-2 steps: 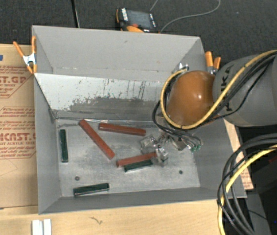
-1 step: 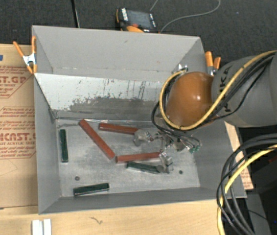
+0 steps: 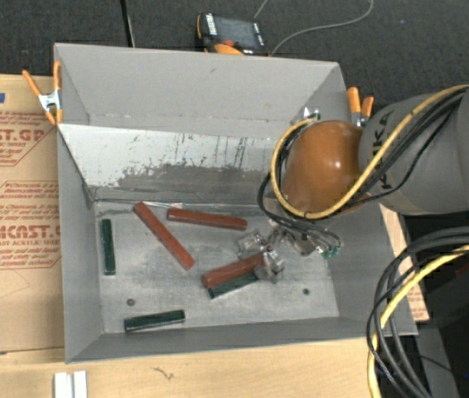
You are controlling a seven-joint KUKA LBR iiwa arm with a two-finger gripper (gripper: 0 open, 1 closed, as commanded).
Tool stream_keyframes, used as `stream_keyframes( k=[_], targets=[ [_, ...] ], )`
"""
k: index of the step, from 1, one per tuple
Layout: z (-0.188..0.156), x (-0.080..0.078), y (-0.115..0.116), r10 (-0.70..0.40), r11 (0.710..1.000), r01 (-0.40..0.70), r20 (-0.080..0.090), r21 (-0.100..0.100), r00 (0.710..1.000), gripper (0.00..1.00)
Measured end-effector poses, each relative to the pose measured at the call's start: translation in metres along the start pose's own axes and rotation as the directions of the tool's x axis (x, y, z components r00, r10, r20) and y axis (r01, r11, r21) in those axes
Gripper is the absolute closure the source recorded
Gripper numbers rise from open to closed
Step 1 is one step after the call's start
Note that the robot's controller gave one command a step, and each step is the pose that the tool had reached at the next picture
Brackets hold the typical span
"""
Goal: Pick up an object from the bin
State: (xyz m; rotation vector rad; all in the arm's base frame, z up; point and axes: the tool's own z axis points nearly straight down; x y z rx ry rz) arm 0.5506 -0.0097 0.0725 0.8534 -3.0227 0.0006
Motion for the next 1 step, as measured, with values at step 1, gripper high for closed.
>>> stream_keyframes(
  k=[1],
  targets=[
    [-0.1326, 0.0032, 0.0006, -0.060, 0.998, 0.060, 0.009, 0.005, 0.998, 1.00]
  ],
)
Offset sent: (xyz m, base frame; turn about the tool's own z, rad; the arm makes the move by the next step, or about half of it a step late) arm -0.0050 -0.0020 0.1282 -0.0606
